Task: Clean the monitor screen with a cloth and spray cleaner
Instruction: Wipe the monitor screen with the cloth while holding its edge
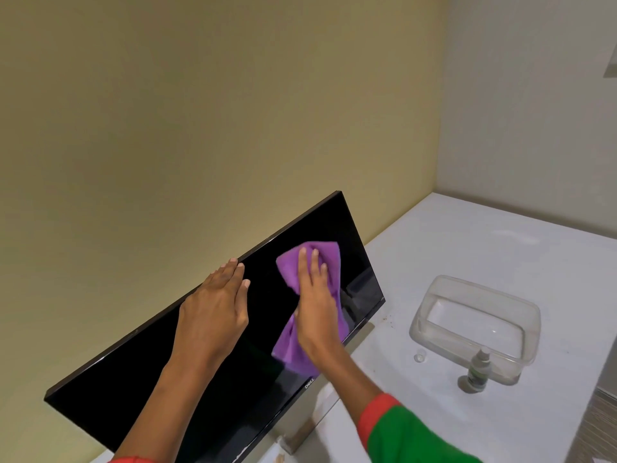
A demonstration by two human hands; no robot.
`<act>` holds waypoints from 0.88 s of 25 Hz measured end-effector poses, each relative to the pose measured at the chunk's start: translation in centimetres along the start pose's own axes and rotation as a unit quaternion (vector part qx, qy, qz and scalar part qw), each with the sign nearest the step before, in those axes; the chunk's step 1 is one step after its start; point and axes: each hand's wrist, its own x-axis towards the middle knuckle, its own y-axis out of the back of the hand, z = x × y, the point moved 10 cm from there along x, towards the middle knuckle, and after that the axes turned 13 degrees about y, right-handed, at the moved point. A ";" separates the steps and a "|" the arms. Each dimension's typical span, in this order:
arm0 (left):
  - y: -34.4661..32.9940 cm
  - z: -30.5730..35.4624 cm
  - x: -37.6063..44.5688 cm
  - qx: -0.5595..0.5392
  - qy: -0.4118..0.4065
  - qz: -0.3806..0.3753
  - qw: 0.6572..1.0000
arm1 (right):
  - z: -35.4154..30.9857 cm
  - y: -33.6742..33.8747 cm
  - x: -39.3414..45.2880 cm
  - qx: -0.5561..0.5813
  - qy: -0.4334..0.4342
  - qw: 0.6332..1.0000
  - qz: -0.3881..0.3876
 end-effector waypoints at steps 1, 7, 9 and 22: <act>0.1 0.0 0.0 -0.001 0.000 0.001 1.000 | 0.8 0.9 1.4 -0.015 -0.004 1.000 0.004; 0.0 -0.1 0.0 -0.004 0.002 -0.008 1.000 | 11.3 2.9 1.0 0.008 -0.198 0.980 0.010; 0.1 -0.1 0.1 -0.005 -0.002 -0.011 1.000 | 13.0 1.9 -2.0 0.021 -0.250 0.968 0.002; 0.9 -0.2 0.1 -0.025 -0.001 -0.009 1.000 | 5.8 1.8 2.4 -0.059 -0.124 0.990 -0.011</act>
